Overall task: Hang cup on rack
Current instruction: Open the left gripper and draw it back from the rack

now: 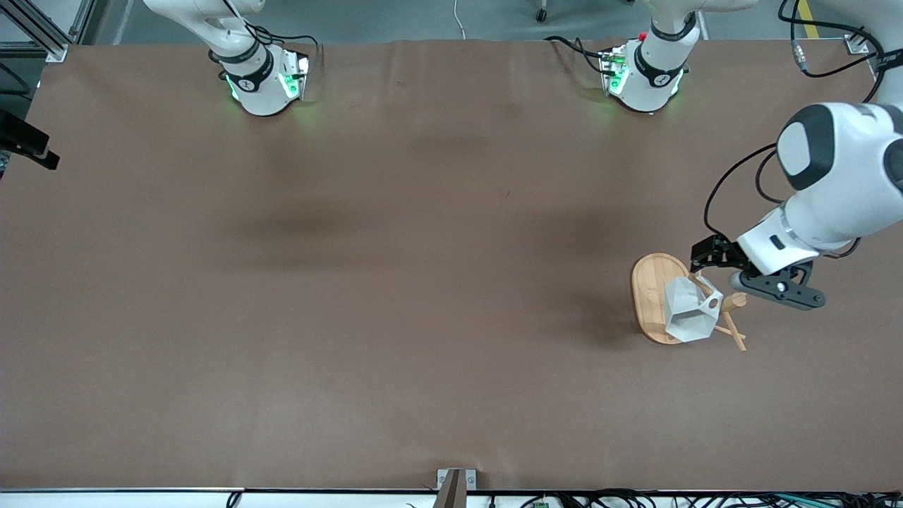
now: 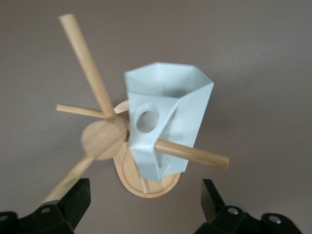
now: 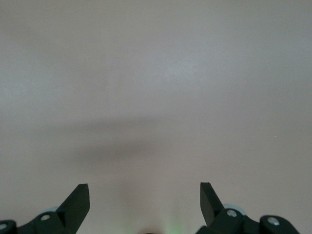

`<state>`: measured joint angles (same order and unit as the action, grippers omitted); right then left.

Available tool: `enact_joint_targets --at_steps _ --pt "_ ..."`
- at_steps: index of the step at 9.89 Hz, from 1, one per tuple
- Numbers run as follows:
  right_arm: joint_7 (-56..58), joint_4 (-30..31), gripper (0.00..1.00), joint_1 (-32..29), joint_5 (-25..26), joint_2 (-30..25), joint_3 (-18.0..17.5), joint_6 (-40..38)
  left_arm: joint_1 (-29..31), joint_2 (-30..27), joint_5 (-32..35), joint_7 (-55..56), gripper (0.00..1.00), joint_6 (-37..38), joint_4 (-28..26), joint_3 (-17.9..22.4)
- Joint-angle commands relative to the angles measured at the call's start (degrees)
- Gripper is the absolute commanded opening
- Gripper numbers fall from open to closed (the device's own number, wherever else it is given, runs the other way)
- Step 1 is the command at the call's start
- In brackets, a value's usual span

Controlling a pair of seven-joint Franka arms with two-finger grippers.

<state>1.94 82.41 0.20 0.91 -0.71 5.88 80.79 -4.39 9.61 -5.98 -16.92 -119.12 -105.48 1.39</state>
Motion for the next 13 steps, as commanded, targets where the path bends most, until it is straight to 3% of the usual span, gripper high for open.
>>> enact_joint_targets --at_steps 1,5,8,13 --pt "-0.9 0.6 1.0 -0.1 0.8 -0.3 -0.3 0.4 -0.4 -3.3 -0.3 3.4 1.0 3.0 -1.2 1.1" --pt "-0.9 0.6 1.0 -0.1 0.8 -0.3 -0.3 0.4 -0.7 -10.7 2.4 12.1 1.0 10.9 -0.3 1.0" --pt "-0.9 0.6 1.0 -0.2 0.8 -0.3 -0.3 0.4 -0.8 -12.2 6.5 14.1 1.0 21.1 6.1 -0.4" --pt "-1.0 0.6 1.0 -0.1 0.8 -0.3 -0.3 0.4 3.3 -12.0 8.6 15.1 1.0 25.1 10.3 -4.5"
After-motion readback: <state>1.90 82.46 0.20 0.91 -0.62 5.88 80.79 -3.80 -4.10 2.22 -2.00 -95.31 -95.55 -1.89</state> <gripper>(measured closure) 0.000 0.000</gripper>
